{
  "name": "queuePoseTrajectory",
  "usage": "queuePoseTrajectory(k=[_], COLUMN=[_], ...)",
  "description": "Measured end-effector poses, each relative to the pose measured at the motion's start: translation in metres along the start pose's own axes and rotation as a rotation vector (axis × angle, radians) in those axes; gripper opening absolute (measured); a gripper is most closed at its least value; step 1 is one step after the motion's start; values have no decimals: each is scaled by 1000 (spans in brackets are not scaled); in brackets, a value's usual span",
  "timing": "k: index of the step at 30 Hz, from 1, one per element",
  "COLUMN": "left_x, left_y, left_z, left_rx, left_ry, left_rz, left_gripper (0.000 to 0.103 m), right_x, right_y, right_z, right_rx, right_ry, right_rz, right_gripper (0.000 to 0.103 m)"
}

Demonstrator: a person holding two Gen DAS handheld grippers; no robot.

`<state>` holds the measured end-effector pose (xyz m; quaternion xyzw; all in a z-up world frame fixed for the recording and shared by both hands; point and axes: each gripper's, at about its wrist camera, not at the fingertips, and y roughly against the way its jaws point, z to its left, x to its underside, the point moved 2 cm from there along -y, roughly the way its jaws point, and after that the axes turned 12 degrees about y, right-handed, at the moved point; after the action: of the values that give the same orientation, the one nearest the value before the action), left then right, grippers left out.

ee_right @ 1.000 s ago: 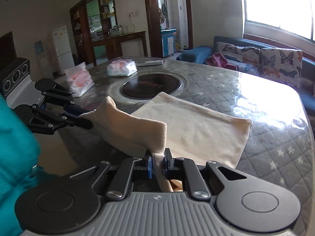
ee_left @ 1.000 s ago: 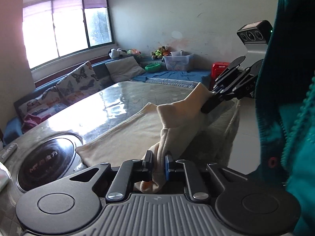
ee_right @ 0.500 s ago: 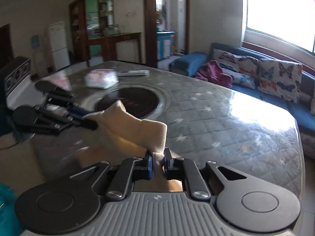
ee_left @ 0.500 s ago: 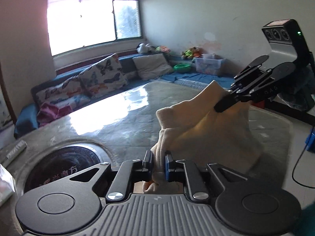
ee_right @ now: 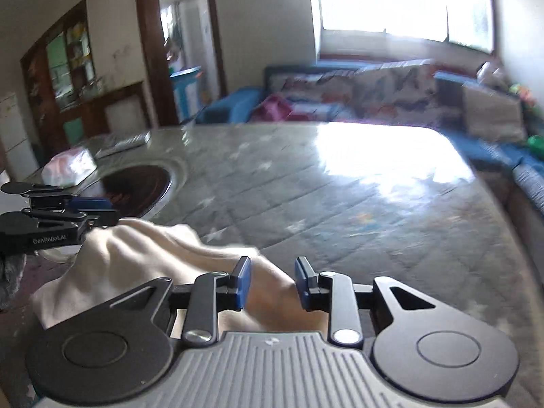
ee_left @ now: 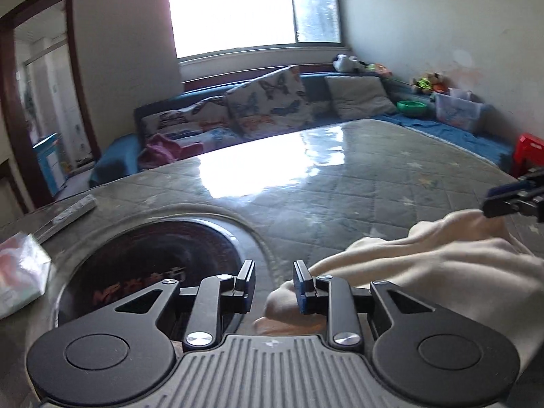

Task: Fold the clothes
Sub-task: 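Lower the folded hem onto the collar edge with both grippers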

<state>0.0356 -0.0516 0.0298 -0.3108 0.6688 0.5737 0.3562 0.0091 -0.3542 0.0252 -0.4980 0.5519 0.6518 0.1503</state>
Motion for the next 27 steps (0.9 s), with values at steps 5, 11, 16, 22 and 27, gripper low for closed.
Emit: queuePoseTrajectory(k=[5,11,16,22,27], left_x=[3,15,20,1,-9], left_y=[27,12,3,13,-18], left_z=[-16,-20,4,-19,-38], left_rx=[149,138,101,199,238], left_ry=[107,87,175,162,150], left_rz=[14,64,100,66,113], left_gripper=[25,25,25,23,23], right_x=[8,21,13,-16,-23], right_y=[5,-23,-18,-30,-64], right_z=[-3,-16,-18,7,23], right_rx=[-66,-41,-30,-106,-118], right_ry=[-40,-118,-110,-44,-10], right_rz=[-1,51,49,24,85], right_gripper=[27,25,26,26,25])
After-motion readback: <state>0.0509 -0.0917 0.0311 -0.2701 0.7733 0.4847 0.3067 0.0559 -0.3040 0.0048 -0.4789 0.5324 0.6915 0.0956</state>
